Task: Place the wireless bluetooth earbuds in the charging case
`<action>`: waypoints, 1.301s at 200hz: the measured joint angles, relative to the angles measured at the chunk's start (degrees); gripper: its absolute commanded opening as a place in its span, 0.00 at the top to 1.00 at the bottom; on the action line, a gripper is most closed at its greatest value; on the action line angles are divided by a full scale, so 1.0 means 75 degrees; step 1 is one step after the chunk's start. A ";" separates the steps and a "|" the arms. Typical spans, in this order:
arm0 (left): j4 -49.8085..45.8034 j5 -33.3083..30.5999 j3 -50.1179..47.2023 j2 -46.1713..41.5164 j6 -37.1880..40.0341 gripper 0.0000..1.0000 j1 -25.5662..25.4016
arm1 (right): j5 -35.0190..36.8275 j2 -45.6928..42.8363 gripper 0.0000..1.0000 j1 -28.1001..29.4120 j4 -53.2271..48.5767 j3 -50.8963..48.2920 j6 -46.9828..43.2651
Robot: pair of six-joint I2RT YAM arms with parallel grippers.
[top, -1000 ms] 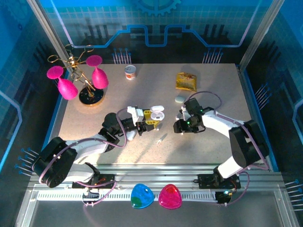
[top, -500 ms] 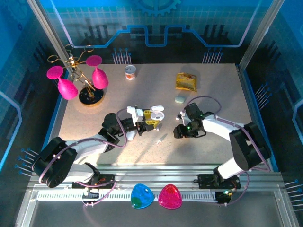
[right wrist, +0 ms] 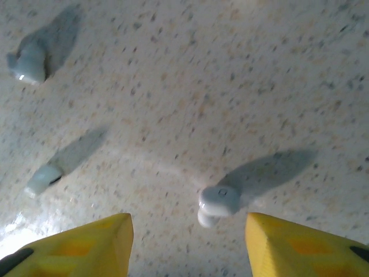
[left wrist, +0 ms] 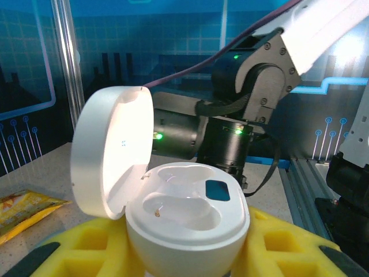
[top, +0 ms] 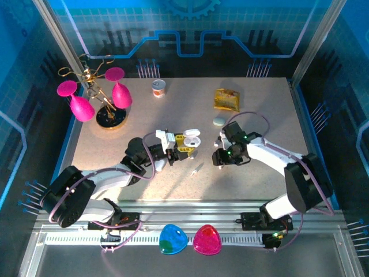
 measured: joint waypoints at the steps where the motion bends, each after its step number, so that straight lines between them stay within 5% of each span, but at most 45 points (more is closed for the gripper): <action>1: 0.0000 0.0000 0.0000 0.0000 0.0000 0.76 0.0000 | 0.0015 0.0012 0.50 0.0006 -0.0003 0.0012 0.0012; 104: -0.0085 0.0000 0.0000 -0.0131 0.0041 0.75 0.0000 | 0.0303 0.0484 0.54 0.0385 -0.0286 0.0128 0.1250; 260: -0.0146 -0.0003 0.0000 -0.0131 0.0207 0.75 0.0000 | 0.0968 0.1186 0.54 0.0708 -0.0353 0.0694 0.0889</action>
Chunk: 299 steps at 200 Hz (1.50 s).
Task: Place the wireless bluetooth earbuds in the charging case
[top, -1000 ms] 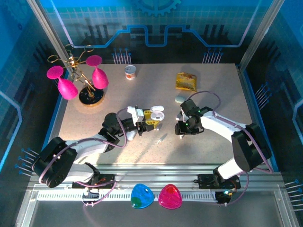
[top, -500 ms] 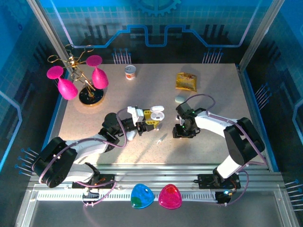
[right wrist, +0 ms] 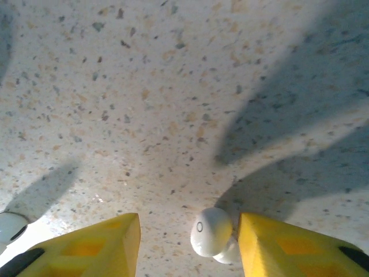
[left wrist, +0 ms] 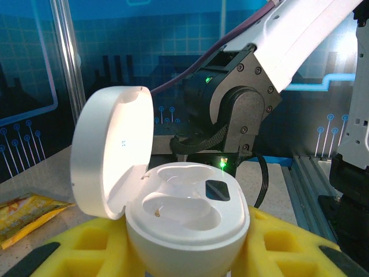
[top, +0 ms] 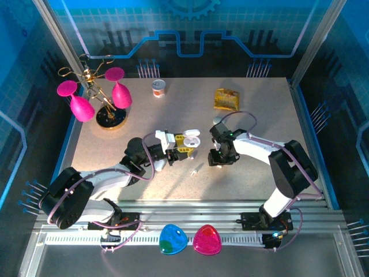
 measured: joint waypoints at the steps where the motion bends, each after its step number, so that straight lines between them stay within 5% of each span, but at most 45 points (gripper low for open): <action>1: 0.0000 0.0000 0.0000 0.0000 0.0000 0.75 0.0000 | 0.0015 0.0000 0.54 0.0000 -0.0006 0.0006 0.0000; 94: -0.0271 -0.0291 -0.0329 -0.0697 0.0175 0.75 0.0434 | 0.1571 0.0166 0.68 0.0845 -0.1081 0.0627 0.0452; 299: -0.0533 -0.0341 -0.0527 -0.0866 0.0178 0.75 0.0565 | 0.1728 0.1070 0.83 0.0994 -0.1212 0.1075 0.0688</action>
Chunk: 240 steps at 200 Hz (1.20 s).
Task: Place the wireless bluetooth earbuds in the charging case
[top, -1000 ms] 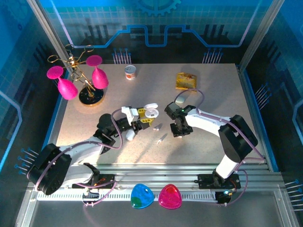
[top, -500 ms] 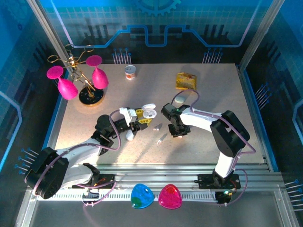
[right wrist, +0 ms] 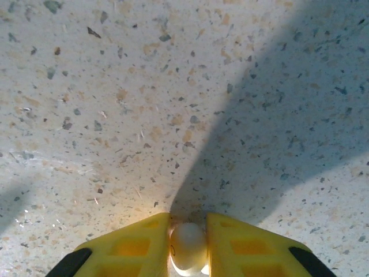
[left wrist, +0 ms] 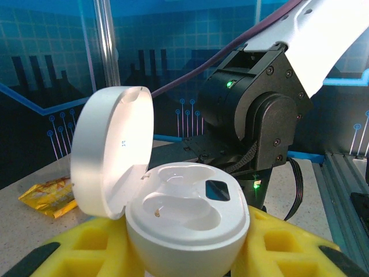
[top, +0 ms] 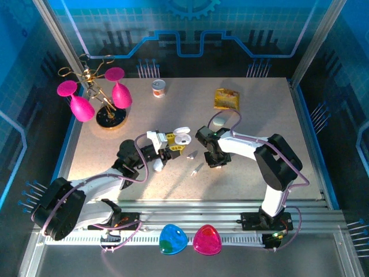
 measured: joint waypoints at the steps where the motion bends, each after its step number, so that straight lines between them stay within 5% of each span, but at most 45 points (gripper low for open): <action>1: 0.0000 0.0003 0.0000 0.0003 0.0000 0.75 0.0000 | 0.0000 -0.0006 0.83 0.0000 0.0000 0.0000 0.0000; 87: 0.0414 0.0032 0.0000 0.0472 -0.0213 0.76 0.0000 | -0.0781 -0.1906 0.81 -0.0460 0.0300 -0.0460 -0.0073; 155: 0.1166 0.0239 0.0242 0.1253 -0.0609 0.76 0.0000 | -0.4975 -0.4153 0.81 -0.2127 0.2713 -0.1743 0.1131; 240: 0.1271 0.0344 0.0318 0.1291 -0.0705 0.76 0.0000 | -0.7271 -0.4406 0.81 -0.2369 0.4033 -0.2025 0.2159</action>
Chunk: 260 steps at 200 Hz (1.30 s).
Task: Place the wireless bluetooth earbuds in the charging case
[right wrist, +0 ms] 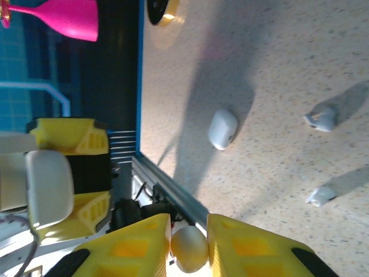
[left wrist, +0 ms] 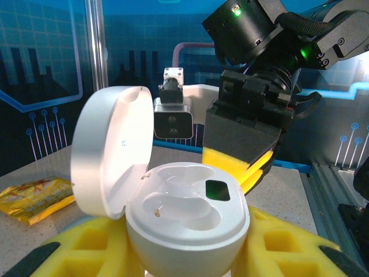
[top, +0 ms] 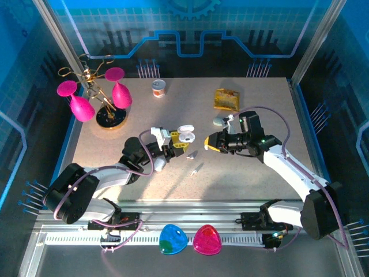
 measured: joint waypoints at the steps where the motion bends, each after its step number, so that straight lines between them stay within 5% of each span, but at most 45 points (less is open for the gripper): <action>1: 0.0000 -0.0003 0.0000 0.0000 0.0000 0.76 0.0000 | -0.0026 0.0000 0.81 0.0003 0.0012 0.0000 -0.0003; 73: 0.0012 0.0029 0.0000 0.0026 -0.0087 0.76 0.0000 | -0.0854 0.0242 0.80 0.0026 -0.0300 0.0507 -0.0653; 181: 0.0047 -0.0297 -0.0003 0.0017 -0.0076 0.76 0.0023 | 0.2970 0.0583 0.71 0.0318 -0.2323 0.0854 -0.2363; 260: -0.0143 -0.1084 -0.0440 -0.0399 -0.0082 0.77 0.0393 | 0.4919 0.3354 0.69 0.2031 -0.2416 0.2171 -0.4677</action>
